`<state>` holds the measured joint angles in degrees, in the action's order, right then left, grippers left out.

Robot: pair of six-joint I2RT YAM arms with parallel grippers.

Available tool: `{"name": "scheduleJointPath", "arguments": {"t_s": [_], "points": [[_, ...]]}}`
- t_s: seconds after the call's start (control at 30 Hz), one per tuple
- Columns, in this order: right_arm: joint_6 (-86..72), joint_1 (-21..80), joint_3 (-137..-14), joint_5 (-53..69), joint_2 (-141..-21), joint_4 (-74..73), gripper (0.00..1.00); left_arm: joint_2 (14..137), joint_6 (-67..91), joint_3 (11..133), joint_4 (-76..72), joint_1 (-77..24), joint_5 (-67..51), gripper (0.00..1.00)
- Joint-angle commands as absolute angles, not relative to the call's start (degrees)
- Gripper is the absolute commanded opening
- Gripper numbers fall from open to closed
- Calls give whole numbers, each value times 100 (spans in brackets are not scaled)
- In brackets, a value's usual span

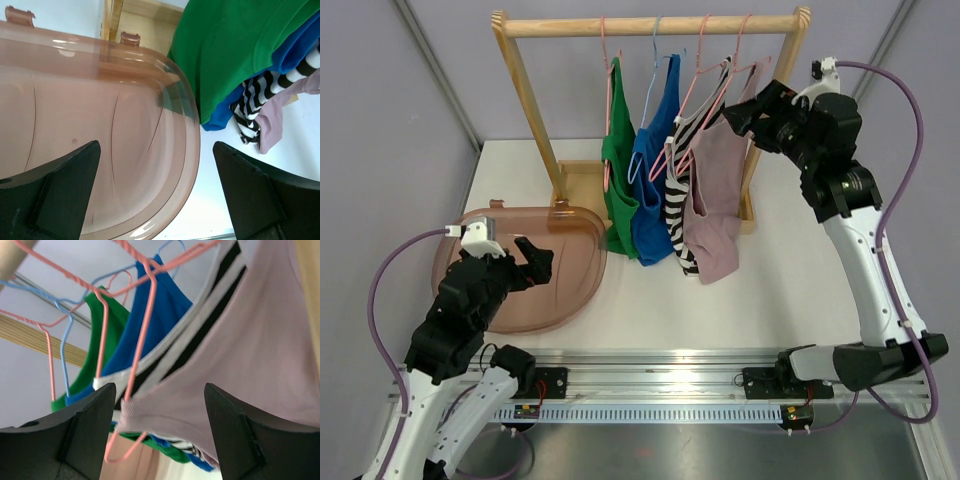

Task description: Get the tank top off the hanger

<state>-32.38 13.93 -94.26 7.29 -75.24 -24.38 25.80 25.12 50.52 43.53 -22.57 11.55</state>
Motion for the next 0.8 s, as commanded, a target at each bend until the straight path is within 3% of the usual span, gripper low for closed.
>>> {"name": "scheduleJointPath", "arguments": {"t_s": [0.0, 0.13, 0.23, 0.33, 0.53, 0.67, 0.77], "points": [[-3437, 1433, -10159, 1168, -8006, -2144, 78, 2505, 2575, 4931, 3929, -2276, 1037, 99], [-3358, 1441, -10957, 1274, -8751, -2425, 73, 2487, 2566, 4904, 3929, -2276, 1002, 99], [-3287, 1468, -11293, 1257, -9139, -2671, 59, 2505, 2558, 4904, 3955, -2276, 1019, 99], [-3304, 1485, -11303, 1301, -9281, -2663, 46, 2522, 2540, 4904, 3964, -2276, 1020, 99], [-3603, 1485, -11057, 1582, -9194, -2294, 37, 2540, 2540, 4896, 4008, -2276, 1055, 99], [-3674, 1485, -11013, 1643, -9158, -2294, 22, 2558, 2540, 4904, 4025, -2276, 1063, 99], [-3770, 1468, -10864, 1828, -9106, -2180, 17, 2531, 2549, 4904, 4052, -2276, 1081, 99]]}}
